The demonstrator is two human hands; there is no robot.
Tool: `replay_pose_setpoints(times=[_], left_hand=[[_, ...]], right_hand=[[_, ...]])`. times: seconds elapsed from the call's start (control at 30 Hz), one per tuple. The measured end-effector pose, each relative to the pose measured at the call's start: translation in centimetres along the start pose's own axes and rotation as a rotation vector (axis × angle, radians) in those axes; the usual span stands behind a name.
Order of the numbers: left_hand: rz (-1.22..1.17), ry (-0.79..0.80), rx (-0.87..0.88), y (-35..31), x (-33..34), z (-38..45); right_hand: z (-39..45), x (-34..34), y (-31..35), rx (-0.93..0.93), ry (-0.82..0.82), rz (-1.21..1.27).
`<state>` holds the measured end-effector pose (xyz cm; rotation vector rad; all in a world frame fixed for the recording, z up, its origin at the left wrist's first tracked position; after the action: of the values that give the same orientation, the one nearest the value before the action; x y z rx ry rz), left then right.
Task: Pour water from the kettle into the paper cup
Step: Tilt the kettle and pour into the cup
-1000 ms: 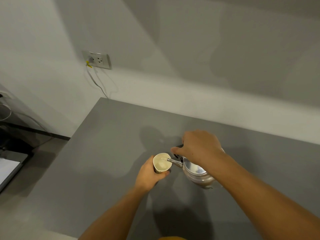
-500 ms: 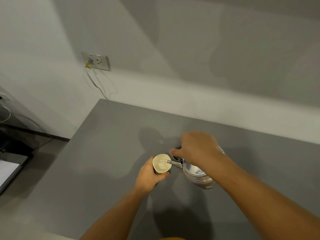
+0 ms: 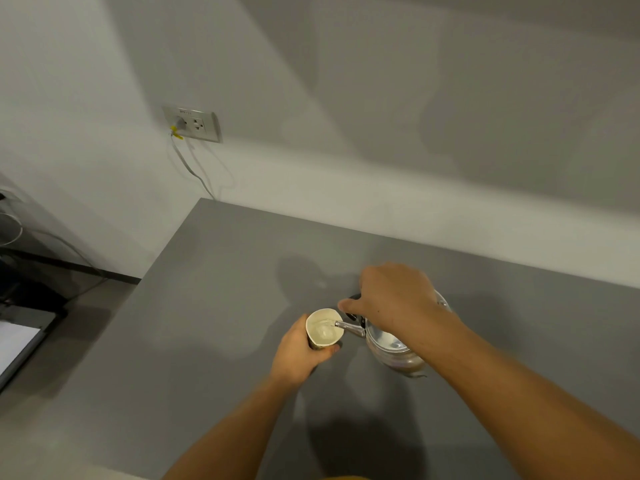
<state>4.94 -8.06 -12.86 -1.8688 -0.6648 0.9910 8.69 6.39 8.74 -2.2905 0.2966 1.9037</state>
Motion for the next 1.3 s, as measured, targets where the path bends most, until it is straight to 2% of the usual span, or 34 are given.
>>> replay_pose_setpoints(times=[1.3], left_hand=[[-0.032, 0.004, -0.001, 0.02, 0.06, -0.14]], right_hand=[[0.34, 0.06, 0.76, 0.014, 0.008, -0.037]])
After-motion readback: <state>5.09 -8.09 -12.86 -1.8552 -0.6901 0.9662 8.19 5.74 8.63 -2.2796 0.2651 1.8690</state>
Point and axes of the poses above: each hand's wrist, its own z-axis towards the middle knuckle, its own x-axis out of the palm, y = z × x, the point moved 4 cm from there along z, towards the middle knuckle, and after that the axes turned 6 degrees about -x, right-handed, at the moved point
